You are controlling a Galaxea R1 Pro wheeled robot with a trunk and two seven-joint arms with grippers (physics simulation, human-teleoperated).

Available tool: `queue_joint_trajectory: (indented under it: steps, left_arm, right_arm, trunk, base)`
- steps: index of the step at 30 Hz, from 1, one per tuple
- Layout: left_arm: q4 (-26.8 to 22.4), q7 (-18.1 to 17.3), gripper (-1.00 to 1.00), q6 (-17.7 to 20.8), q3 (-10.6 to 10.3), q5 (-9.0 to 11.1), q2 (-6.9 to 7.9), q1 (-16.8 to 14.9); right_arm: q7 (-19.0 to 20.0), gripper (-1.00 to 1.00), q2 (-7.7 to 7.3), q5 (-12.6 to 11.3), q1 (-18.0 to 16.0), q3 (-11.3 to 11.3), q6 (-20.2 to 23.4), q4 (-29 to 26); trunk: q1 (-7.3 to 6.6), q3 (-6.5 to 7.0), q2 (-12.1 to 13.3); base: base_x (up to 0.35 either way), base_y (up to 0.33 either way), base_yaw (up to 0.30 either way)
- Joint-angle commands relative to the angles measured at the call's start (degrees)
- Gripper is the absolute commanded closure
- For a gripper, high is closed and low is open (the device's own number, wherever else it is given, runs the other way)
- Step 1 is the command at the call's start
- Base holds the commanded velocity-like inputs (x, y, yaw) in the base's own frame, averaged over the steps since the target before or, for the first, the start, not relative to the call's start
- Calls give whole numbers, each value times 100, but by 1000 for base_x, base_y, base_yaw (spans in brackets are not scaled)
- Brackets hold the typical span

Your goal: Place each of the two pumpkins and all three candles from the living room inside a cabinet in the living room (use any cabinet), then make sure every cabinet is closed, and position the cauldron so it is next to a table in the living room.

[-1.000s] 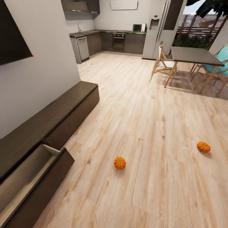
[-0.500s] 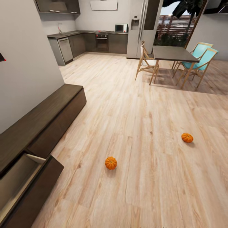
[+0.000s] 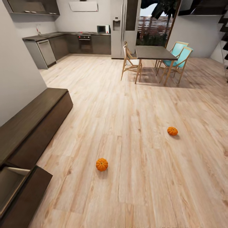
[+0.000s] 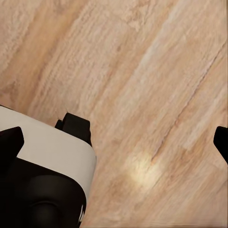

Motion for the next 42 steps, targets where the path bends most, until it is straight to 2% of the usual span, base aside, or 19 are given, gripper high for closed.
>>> queue_joint_trajectory:
  steps: [1, 13, 42]
  left_arm:
    - [0, 0, -100, 0, 0, 0, 0, 0]
    - [0, 0, -100, 0, 0, 0, 0, 0]
    - [0, 0, -100, 0, 0, 0, 0, 0]
  right_arm:
    - [0, -100, 0, 0, 0, 0, 0, 0]
    - [0, -100, -3, 0, 0, 0, 0, -2]
    - [2, -100, -15, -1, 0, 0, 0, -18]
  trunk:
    - [0, 2, 0]
    - [0, 64, 0]
    - [0, 285, 0]
  base:
    - [0, 0, -282]
    - [0, 0, -225]
    - [0, 0, -5]
